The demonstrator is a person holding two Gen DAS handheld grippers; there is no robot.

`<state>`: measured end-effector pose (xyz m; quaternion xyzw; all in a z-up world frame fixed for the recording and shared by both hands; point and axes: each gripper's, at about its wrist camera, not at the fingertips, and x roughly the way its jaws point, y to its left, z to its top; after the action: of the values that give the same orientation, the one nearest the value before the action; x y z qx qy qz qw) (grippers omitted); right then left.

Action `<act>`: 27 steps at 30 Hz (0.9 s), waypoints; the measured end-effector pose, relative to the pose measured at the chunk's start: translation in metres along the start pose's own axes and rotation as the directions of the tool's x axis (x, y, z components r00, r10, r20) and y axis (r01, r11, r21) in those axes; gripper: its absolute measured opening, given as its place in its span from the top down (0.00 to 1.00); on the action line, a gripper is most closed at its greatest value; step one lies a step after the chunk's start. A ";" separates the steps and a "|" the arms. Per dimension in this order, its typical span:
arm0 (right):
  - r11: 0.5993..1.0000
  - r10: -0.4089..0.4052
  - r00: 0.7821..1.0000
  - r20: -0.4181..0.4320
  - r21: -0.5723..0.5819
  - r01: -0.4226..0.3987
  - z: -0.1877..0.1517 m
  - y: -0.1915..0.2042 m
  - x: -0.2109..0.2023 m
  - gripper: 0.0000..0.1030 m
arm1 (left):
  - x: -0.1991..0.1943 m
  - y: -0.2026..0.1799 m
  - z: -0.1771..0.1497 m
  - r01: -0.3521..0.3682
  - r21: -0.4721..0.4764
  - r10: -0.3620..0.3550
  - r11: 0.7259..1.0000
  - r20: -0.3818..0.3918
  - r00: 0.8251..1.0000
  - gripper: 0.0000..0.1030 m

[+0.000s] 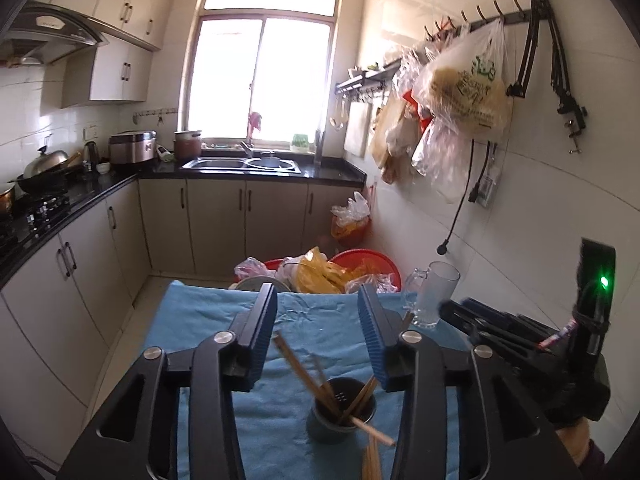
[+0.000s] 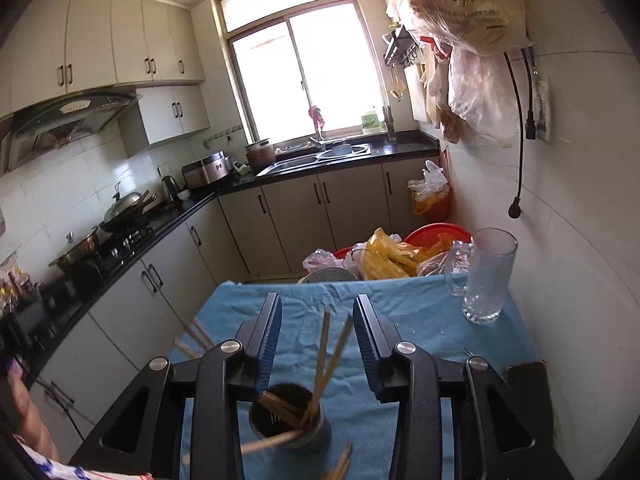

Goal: Organize utensils
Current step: 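Lower both chopsticks into the holder cup and open both grippers, then move both open grippers back over the loose chopsticks on the towel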

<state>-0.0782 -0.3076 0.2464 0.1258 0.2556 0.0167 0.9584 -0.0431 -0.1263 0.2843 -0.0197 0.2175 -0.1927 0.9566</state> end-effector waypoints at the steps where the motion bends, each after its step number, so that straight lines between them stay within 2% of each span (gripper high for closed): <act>1: 1.000 0.003 1.000 -0.011 -0.011 -0.003 -0.006 0.001 -0.004 0.61 | -0.005 0.003 -0.003 -0.006 -0.002 0.006 1.000 0.002 1.000 0.59; 5: 0.995 0.041 0.993 -0.110 -0.088 -0.051 -0.046 0.009 -0.016 0.61 | -0.028 0.028 -0.025 -0.032 -0.029 0.032 0.999 -0.010 0.999 0.55; 6: 0.990 0.069 0.987 -0.145 -0.113 -0.086 -0.057 0.014 -0.018 0.68 | -0.034 0.036 -0.034 -0.041 -0.044 0.040 0.998 -0.019 0.999 0.54; 7: 0.982 0.101 0.977 -0.187 -0.139 -0.128 -0.068 0.020 -0.017 0.75 | -0.038 0.044 -0.042 -0.049 -0.059 0.048 0.997 -0.029 0.998 0.53; 10: 0.949 0.183 0.940 -0.288 -0.199 -0.246 -0.094 0.040 -0.010 0.76 | -0.043 0.060 -0.066 -0.074 -0.090 0.069 0.993 -0.062 0.996 0.53; 14: 0.922 0.232 0.899 -0.371 -0.212 -0.325 -0.102 0.057 0.018 0.76 | -0.040 0.070 -0.094 -0.078 -0.116 0.063 0.990 -0.126 0.990 0.53; 15: 0.925 0.221 0.902 -0.371 -0.215 -0.314 -0.098 0.060 0.028 0.76 | -0.039 0.073 -0.099 -0.075 -0.127 0.058 0.989 -0.138 0.989 0.53; 17: 0.940 0.152 0.933 -0.325 -0.245 -0.238 -0.086 0.065 0.040 0.76 | -0.038 0.075 -0.106 -0.074 -0.139 0.053 0.987 -0.150 0.987 0.53; 20: 0.949 0.092 0.964 -0.251 -0.272 -0.161 -0.064 0.070 0.048 0.76 | -0.038 0.078 -0.113 -0.088 -0.133 0.067 0.987 -0.155 0.986 0.53; 23: 0.951 0.120 0.967 -0.227 -0.253 -0.177 -0.049 0.075 0.041 0.74 | -0.037 0.077 -0.118 -0.101 -0.118 0.083 0.988 -0.148 0.985 0.53; 25: 0.948 0.143 0.966 -0.214 -0.250 -0.196 -0.048 0.077 0.029 0.60 | -0.033 0.074 -0.123 -0.103 -0.108 0.086 0.989 -0.150 0.985 0.53; 27: 0.945 0.152 0.966 -0.212 -0.256 -0.204 -0.056 0.076 0.016 0.53 | -0.028 0.072 -0.129 -0.100 -0.103 0.082 0.990 -0.166 0.983 0.53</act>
<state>-0.0891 -0.2197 0.2107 0.0119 0.3281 0.1508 0.9325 -0.0949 -0.0435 0.1704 -0.0471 0.3051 -0.1375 0.9412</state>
